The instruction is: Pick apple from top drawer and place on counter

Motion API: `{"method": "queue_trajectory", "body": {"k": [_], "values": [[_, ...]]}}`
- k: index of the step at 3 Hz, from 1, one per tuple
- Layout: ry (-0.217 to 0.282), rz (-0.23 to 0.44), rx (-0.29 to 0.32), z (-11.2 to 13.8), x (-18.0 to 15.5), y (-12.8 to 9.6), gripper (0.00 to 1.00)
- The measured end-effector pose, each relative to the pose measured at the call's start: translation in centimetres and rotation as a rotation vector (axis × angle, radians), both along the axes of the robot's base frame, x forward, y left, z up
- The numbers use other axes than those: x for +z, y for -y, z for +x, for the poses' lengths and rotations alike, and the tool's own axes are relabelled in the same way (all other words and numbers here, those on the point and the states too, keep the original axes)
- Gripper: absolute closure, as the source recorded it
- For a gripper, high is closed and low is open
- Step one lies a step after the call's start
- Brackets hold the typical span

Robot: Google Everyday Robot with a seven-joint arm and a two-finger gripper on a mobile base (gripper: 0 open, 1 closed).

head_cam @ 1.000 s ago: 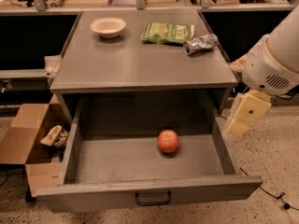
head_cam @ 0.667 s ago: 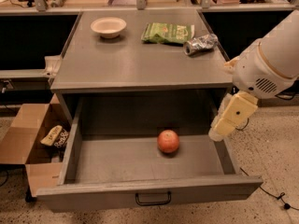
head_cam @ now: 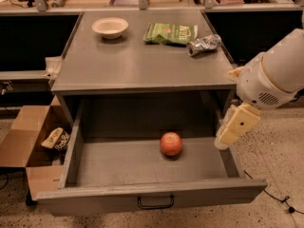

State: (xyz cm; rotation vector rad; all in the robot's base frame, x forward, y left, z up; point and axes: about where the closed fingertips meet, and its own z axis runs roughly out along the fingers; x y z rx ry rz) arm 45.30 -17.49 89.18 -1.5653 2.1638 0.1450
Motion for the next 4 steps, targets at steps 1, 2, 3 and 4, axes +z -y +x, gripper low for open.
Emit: {"method": "queue_trajectory", "body": {"k": [1, 2, 3, 4], "values": [[0.004, 0.006, 0.029, 1.2, -6.7, 1.4, 0.00], [0.002, 0.057, 0.046, 3.4, -14.3, 2.0, 0.00], [0.007, 0.113, 0.064, 5.6, -20.0, 1.1, 0.00], [0.020, 0.164, 0.082, 7.6, -24.1, 0.0, 0.00]]}}
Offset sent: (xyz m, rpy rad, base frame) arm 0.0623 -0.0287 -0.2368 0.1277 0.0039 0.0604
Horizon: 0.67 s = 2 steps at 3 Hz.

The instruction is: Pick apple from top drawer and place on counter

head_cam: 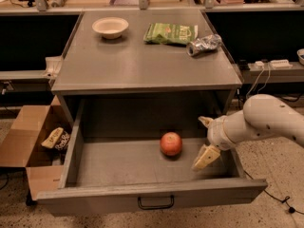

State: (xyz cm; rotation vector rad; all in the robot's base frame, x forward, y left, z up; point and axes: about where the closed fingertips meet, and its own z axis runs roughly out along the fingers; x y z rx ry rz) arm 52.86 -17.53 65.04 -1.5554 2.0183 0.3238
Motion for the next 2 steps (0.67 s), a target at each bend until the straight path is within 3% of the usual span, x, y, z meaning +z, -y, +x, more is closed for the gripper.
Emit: {"method": "queue_trajectory", "body": {"k": [1, 2], "values": [[0.004, 0.071, 0.015, 1.95, -4.44, -1.35, 0.00], [-0.008, 0.072, 0.018, 2.06, -4.87, -2.13, 0.00]]}}
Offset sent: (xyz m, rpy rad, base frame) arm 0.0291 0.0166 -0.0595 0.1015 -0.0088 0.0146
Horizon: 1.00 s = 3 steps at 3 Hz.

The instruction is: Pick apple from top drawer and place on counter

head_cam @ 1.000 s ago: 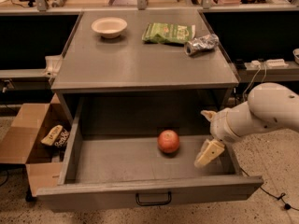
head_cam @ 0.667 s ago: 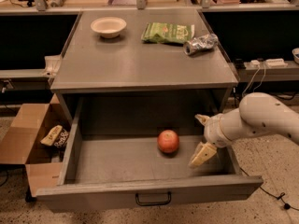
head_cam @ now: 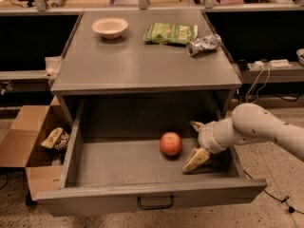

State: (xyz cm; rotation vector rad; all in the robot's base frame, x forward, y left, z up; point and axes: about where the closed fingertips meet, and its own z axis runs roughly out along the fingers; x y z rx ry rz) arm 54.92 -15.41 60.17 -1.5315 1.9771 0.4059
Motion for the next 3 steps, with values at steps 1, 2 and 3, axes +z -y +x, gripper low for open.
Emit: {"method": "queue_trajectory", "body": {"k": [1, 2, 3], "values": [[0.003, -0.006, 0.023, -0.2, 1.0, -1.2, 0.00], [-0.016, 0.019, 0.050, -0.1, 2.2, -2.4, 0.00], [-0.036, 0.032, 0.060, 0.0, 2.4, -3.1, 0.00]]}}
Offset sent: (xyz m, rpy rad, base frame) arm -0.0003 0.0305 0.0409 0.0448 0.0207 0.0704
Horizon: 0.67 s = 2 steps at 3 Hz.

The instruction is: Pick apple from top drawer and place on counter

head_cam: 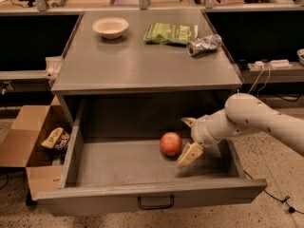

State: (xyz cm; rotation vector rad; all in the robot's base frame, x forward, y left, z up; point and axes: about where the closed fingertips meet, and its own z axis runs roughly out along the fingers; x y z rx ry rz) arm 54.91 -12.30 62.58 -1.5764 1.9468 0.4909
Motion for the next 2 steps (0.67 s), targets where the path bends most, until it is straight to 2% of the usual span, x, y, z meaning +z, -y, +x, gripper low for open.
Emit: {"method": "queue_trajectory", "body": {"k": [1, 2], "values": [[-0.022, 0.022, 0.005, -0.01, 0.37, -0.90, 0.00], [-0.035, 0.035, 0.009, -0.20, 0.92, -1.74, 0.17]]}}
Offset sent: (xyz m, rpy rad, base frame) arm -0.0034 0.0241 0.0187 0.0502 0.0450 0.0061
